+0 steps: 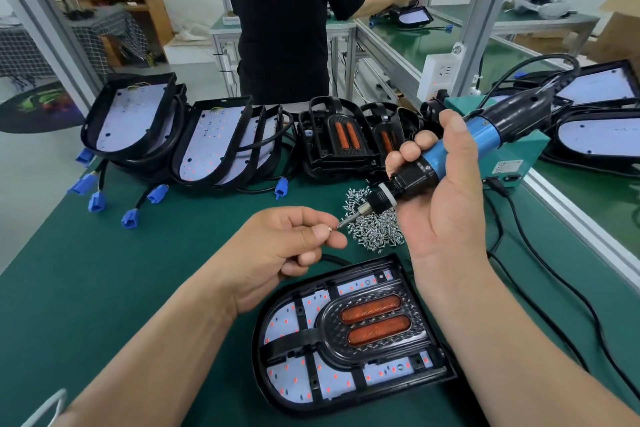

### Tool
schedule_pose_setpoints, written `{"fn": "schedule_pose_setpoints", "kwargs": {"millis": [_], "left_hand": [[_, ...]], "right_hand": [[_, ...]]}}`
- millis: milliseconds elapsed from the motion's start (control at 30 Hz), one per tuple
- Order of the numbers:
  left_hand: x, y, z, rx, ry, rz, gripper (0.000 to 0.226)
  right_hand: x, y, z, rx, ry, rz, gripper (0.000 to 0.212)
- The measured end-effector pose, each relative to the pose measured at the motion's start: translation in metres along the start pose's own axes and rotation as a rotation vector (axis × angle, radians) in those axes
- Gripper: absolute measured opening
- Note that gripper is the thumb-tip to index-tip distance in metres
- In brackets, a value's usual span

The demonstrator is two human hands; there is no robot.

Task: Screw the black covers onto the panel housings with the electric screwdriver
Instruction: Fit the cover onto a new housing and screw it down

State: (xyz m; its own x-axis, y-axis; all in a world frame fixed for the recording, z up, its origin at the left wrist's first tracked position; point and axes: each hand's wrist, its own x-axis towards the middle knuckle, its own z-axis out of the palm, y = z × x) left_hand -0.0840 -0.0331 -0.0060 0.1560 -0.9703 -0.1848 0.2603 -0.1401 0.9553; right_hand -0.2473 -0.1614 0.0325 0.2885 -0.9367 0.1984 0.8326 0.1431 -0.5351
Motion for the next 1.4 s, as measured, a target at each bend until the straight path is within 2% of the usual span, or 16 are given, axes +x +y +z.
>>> {"fn": "schedule_pose_setpoints", "kwargs": {"millis": [233,600,1067,1400], "left_hand": [[-0.002,0.001,0.011,0.026,-0.010,0.005,0.007],[-0.007,0.007,0.016,0.143,-0.004,0.012,0.017],[-0.003,-0.001,0.010,0.177,0.026,0.065,0.012],[-0.005,-0.005,0.006,0.301,0.146,0.146,0.012]], "right_hand": [[-0.001,0.003,-0.001,-0.008,-0.006,-0.006,0.029],[-0.001,0.005,-0.003,-0.018,-0.008,-0.009,0.029],[-0.002,0.002,-0.001,-0.009,0.003,-0.005,0.026],[-0.008,0.007,0.007,-0.172,0.082,-0.026,0.021]]}}
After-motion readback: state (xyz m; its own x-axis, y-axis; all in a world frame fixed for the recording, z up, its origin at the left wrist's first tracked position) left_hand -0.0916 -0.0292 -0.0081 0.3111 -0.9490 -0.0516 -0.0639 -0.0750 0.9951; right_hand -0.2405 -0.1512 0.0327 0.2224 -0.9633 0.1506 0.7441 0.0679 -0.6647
